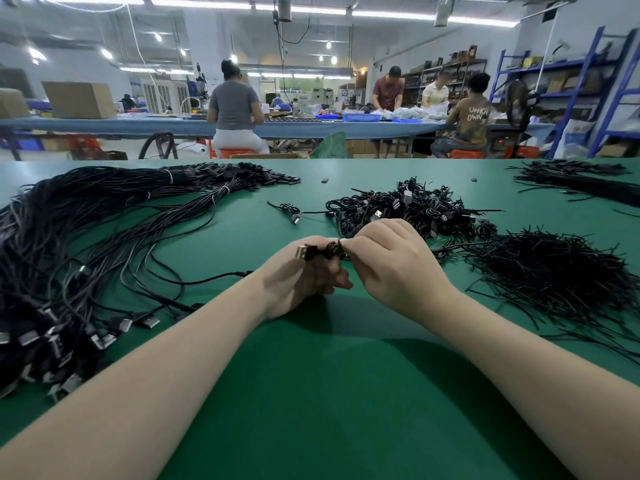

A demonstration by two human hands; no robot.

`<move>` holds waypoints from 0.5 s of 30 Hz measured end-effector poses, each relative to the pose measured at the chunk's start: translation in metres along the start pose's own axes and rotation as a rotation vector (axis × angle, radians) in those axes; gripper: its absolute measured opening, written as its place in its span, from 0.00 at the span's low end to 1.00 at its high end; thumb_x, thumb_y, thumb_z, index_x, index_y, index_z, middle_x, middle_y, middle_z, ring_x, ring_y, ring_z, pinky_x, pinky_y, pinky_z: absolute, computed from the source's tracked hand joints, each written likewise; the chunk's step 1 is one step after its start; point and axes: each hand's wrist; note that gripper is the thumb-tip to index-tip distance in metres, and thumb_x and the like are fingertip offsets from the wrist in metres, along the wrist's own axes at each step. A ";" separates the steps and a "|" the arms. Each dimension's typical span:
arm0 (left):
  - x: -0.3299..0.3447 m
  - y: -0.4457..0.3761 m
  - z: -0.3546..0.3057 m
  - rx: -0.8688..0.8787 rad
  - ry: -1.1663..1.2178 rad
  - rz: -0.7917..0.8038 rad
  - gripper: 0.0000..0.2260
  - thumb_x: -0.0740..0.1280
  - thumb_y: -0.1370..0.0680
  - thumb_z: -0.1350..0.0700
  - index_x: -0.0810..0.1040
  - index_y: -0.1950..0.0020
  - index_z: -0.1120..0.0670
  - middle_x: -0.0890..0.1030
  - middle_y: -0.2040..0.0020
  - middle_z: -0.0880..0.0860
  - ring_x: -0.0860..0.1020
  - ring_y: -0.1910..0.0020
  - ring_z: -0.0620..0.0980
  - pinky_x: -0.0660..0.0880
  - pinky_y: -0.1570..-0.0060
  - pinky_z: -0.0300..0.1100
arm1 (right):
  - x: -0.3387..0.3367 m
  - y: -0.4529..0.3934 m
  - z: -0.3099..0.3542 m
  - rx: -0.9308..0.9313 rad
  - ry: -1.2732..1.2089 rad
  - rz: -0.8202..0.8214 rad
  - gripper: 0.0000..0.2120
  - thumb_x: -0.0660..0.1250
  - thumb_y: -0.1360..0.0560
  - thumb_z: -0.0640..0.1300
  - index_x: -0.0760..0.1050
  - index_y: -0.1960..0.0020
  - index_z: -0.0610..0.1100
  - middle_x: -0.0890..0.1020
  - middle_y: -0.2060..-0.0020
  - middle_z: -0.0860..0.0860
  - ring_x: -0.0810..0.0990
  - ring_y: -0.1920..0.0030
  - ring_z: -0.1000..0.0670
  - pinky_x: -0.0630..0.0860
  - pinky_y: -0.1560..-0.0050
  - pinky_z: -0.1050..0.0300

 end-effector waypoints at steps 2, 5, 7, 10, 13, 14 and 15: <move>0.002 -0.001 0.004 0.035 -0.017 -0.043 0.21 0.59 0.23 0.49 0.78 0.75 0.51 0.80 0.70 0.50 0.80 0.66 0.47 0.67 0.59 0.43 | 0.001 0.001 0.003 0.074 -0.047 -0.031 0.03 0.69 0.28 0.33 0.81 0.58 0.35 0.80 0.64 0.43 0.80 0.63 0.41 0.77 0.62 0.47; 0.009 -0.006 0.010 0.109 -0.010 -0.235 0.27 0.56 0.18 0.47 0.82 0.72 0.51 0.81 0.68 0.51 0.78 0.68 0.47 0.68 0.63 0.41 | -0.004 -0.006 0.000 0.142 -0.109 -0.083 0.04 0.69 0.27 0.34 0.82 0.55 0.35 0.82 0.62 0.43 0.81 0.61 0.41 0.78 0.58 0.49; 0.010 -0.009 0.012 0.141 -0.017 -0.334 0.28 0.56 0.17 0.47 0.83 0.72 0.52 0.80 0.70 0.52 0.76 0.69 0.47 0.69 0.66 0.38 | -0.010 -0.019 -0.008 0.181 -0.118 -0.098 0.05 0.68 0.26 0.36 0.82 0.53 0.36 0.83 0.62 0.44 0.81 0.61 0.42 0.77 0.59 0.49; 0.009 -0.009 0.013 0.143 -0.019 -0.357 0.27 0.57 0.17 0.47 0.83 0.71 0.53 0.79 0.71 0.52 0.74 0.69 0.47 0.71 0.68 0.36 | -0.020 -0.053 -0.033 0.307 -0.071 -0.088 0.07 0.66 0.24 0.38 0.82 0.52 0.37 0.82 0.62 0.44 0.78 0.63 0.46 0.75 0.62 0.55; 0.009 -0.010 0.013 0.122 -0.065 -0.367 0.26 0.57 0.18 0.47 0.83 0.70 0.52 0.79 0.70 0.51 0.76 0.68 0.45 0.72 0.66 0.36 | -0.023 -0.092 -0.086 0.591 0.140 0.159 0.12 0.60 0.21 0.38 0.79 0.43 0.38 0.81 0.58 0.43 0.75 0.62 0.46 0.69 0.61 0.58; 0.009 -0.010 0.013 0.117 -0.077 -0.370 0.25 0.57 0.18 0.46 0.83 0.69 0.52 0.79 0.70 0.50 0.76 0.68 0.45 0.73 0.65 0.36 | -0.024 -0.100 -0.101 0.701 0.182 0.367 0.15 0.58 0.22 0.37 0.74 0.37 0.37 0.80 0.54 0.41 0.74 0.60 0.44 0.69 0.62 0.57; 0.009 -0.010 0.013 0.114 -0.082 -0.373 0.25 0.57 0.18 0.46 0.83 0.69 0.52 0.80 0.69 0.50 0.76 0.68 0.45 0.73 0.65 0.36 | -0.024 -0.106 -0.111 0.792 0.191 0.617 0.20 0.56 0.22 0.36 0.67 0.31 0.35 0.78 0.47 0.38 0.74 0.56 0.44 0.70 0.62 0.55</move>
Point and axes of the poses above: each hand's wrist, its own y-axis away from the middle knuckle, its own x-axis out of the palm, z = x × y
